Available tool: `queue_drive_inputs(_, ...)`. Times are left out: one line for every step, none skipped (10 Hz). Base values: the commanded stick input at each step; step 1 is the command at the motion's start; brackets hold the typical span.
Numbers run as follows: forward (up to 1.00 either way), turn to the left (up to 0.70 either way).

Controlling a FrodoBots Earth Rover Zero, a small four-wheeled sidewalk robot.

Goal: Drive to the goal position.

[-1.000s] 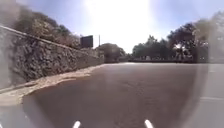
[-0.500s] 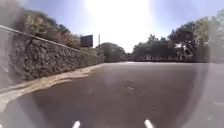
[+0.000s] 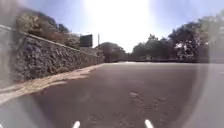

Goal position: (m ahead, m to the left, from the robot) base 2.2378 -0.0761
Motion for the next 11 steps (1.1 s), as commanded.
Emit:
queue_drive_inputs(0.7, 0.0)
queue_drive_inputs(0.7, 0.0)
queue_drive_inputs(0.7, 0.0)
queue_drive_inputs(0.7, 0.0)
queue_drive_inputs(0.7, 0.0)
queue_drive_inputs(0.7, 0.0)
queue_drive_inputs(0.7, 0.0)
queue_drive_inputs(0.7, 0.0)
queue_drive_inputs(0.7, 0.0)
queue_drive_inputs(0.7, 0.0)
queue_drive_inputs(0.7, 0.0)
